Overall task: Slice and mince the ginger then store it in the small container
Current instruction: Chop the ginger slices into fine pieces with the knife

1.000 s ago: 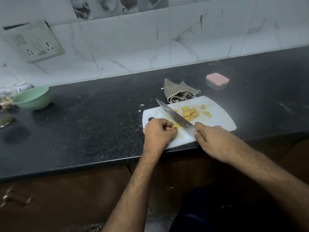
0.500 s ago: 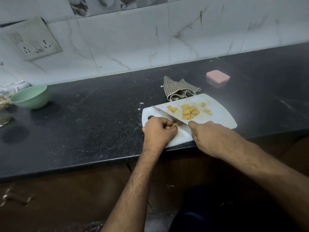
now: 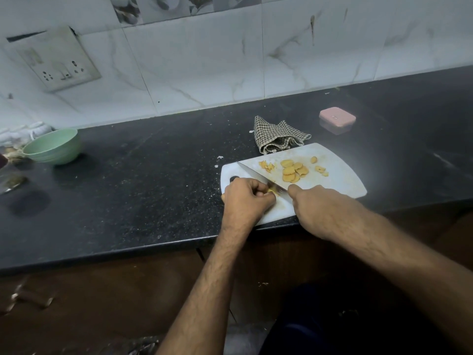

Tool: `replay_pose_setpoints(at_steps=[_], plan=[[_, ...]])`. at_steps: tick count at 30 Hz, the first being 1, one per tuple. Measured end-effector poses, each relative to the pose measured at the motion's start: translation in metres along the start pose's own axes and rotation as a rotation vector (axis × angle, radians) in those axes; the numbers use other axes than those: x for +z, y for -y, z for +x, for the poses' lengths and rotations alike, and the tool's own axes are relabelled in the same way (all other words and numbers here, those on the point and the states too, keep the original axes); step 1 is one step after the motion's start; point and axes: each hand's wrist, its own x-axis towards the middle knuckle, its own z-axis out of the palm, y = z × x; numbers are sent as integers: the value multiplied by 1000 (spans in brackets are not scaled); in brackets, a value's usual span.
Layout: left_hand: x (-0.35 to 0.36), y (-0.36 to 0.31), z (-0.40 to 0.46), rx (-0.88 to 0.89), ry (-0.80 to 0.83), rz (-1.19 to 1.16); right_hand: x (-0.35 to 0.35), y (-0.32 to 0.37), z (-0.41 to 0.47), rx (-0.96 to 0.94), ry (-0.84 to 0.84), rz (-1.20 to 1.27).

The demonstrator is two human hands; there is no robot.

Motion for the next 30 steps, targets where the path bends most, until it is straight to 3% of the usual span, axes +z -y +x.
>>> replay_pose_setpoints(at_steps=[15,30], plan=[[3,3,-1,21,14,-10,-1,9,5,-5,-24,-26],[2,2,-1,-19,46,-2,10,-9,-3,-15,-101,118]])
